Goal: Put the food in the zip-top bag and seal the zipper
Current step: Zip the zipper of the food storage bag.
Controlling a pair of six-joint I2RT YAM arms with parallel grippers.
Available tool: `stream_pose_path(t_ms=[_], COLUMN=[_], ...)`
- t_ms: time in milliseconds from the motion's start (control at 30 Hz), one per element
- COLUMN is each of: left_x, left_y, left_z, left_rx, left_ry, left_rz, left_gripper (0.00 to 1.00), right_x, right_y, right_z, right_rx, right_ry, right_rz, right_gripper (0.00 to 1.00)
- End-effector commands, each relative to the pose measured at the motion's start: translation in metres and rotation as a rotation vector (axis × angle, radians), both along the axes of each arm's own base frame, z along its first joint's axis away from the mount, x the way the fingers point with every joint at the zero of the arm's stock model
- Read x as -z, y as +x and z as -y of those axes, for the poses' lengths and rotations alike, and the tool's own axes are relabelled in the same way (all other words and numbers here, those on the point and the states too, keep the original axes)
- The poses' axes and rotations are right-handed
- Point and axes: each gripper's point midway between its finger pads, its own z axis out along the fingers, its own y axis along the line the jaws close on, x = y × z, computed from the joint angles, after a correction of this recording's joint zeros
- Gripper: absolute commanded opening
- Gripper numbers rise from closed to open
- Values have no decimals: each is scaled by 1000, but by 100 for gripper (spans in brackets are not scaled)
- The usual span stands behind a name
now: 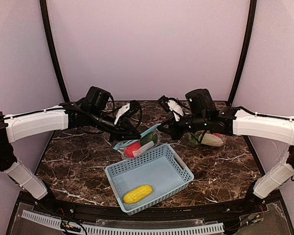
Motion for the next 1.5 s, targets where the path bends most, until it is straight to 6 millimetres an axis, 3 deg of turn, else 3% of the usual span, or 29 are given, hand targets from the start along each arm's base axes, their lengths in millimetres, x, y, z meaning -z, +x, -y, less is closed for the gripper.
stream_pose_path(t_ms=[0,800,1000,1100,1200,1300,1367,1467], left_x=[4,11,12,14,12,11,8,6], left_y=[-16,-12,-11,-11,-14,-18,-21,-25], left_z=[-7,-9,-8,-6,-3,-1,1,3], left_rx=[45,38,34,37,58,77,93,112], left_ry=[25,50,47,39,17,5,-8,-23], left_rz=[-78,-95,-103,-120,-143,-164,-173,-192], left_gripper=[1,1,1,1,1,1,1,1], right_x=[-3,-5,-16,-27,-37,-44,-49,-52], right_y=[40,63,46,11,-13,-20,-26,-38], right_z=[46,101,83,56,42,38,34,21], right_rx=[227,401,263,16,-127,-159,-195,-273], right_ry=[-64,-123,-50,45,99,119,142,170], right_rz=[38,39,38,7,7,31,42,37], right_gripper=[0,0,0,1,30,57,67,74])
